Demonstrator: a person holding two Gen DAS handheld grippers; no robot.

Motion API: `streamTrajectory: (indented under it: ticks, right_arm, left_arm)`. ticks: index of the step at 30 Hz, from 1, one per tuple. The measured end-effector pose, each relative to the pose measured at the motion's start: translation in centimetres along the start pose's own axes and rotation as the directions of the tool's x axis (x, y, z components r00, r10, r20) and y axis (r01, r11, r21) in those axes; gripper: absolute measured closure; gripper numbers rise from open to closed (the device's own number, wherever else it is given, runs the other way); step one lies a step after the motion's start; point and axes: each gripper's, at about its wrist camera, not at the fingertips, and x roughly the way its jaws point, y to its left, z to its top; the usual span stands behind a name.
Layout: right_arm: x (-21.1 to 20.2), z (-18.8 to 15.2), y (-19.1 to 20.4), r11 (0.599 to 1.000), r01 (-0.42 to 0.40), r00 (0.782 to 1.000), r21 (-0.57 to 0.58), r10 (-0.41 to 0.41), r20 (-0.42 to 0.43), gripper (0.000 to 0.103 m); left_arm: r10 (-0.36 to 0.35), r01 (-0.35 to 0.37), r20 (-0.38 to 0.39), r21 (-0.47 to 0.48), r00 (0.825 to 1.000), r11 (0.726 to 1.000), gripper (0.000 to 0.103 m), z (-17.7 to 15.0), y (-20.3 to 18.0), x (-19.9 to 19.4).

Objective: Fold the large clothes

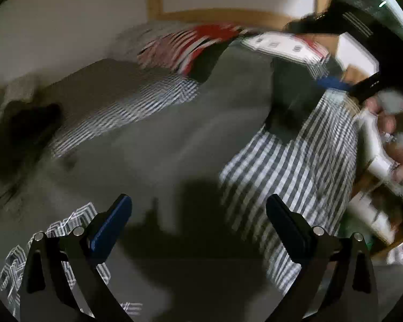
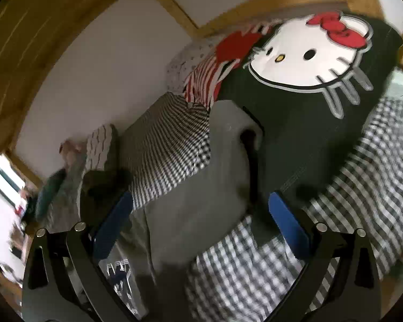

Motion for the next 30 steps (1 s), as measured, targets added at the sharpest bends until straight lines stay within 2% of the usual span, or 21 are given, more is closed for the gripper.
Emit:
streamTrajectory:
  ticks: [1, 3, 5, 7, 9, 11, 14, 17, 19, 20, 26, 29, 30]
  right_arm:
    - [1.0, 0.9, -0.5, 1.000, -0.006, 1.000, 0.019, 0.006, -0.009, 0.003]
    - [4.0, 3.0, -2.0, 0.996, -0.010, 0.999, 0.091, 0.015, -0.052, 0.003]
    - [6.6, 4.4, -3.3, 0.988, -0.024, 0.994, 0.155, 0.041, -0.105, 0.003]
    - [8.4, 5.1, -4.2, 0.977, -0.050, 0.987, 0.206, 0.080, -0.139, 0.003]
    - [10.1, 5.8, -4.4, 0.975, -0.022, 0.985, 0.222, 0.060, -0.165, 0.003]
    - [10.6, 6.5, -4.0, 0.974, -0.019, 0.981, 0.224, 0.062, -0.186, 0.003]
    - [9.2, 6.5, -2.9, 0.975, -0.088, 0.984, 0.203, 0.117, -0.136, 0.004]
    - [8.3, 5.8, -3.4, 0.950, -0.145, 0.972, 0.277, 0.189, -0.141, 0.004]
    - [7.7, 5.8, -4.2, 0.925, -0.196, 0.954, 0.325, 0.256, -0.156, 0.004]
    - [7.2, 5.5, -4.4, 0.915, -0.191, 0.947, 0.356, 0.267, -0.177, 0.004]
    - [3.4, 4.9, -4.2, 0.902, -0.204, 0.948, 0.381, 0.279, -0.155, 0.004]
    - [5.6, 5.7, -4.5, 0.895, -0.209, 0.934, 0.395, 0.302, -0.189, 0.004]
    - [7.3, 6.1, -4.7, 0.880, -0.223, 0.917, 0.419, 0.336, -0.217, 0.004]
  left_arm:
    - [-0.030, 0.030, 0.000, -0.009, 1.000, 1.000, 0.004, 1.0, 0.0, 1.0]
    - [-0.138, 0.136, -0.044, -0.037, 0.990, 0.990, 0.005, 3.4, 0.4, 4.5]
    - [-0.173, 0.168, -0.101, -0.058, 0.980, 0.984, 0.005, 4.8, 0.6, 7.7]
    - [-0.165, 0.156, -0.149, -0.067, 0.975, 0.985, 0.005, 5.6, 0.6, 9.8]
    - [-0.187, 0.175, -0.181, -0.084, 0.965, 0.981, 0.005, 6.0, 0.8, 11.8]
    - [-0.198, 0.187, -0.170, -0.078, 0.965, 0.979, 0.005, 6.2, 0.9, 12.5]
    - [-0.207, 0.195, -0.157, -0.090, 0.966, 0.977, 0.005, 6.0, 1.2, 12.9]
    - [-0.210, 0.196, -0.158, -0.102, 0.965, 0.975, 0.005, 5.5, 1.3, 13.4]
    - [-0.195, 0.184, -0.148, -0.085, 0.970, 0.979, 0.005, 5.2, 1.1, 13.2]
    - [-0.183, 0.175, -0.147, -0.070, 0.972, 0.982, 0.005, 5.0, 0.8, 13.1]
    - [-0.188, 0.180, -0.129, -0.068, 0.974, 0.981, 0.005, 4.6, 0.9, 13.0]
    - [-0.185, 0.178, -0.123, -0.066, 0.975, 0.982, 0.005, 4.8, 1.2, 13.6]
    - [-0.181, 0.174, -0.123, -0.063, 0.976, 0.983, 0.005, 4.8, 1.2, 13.7]
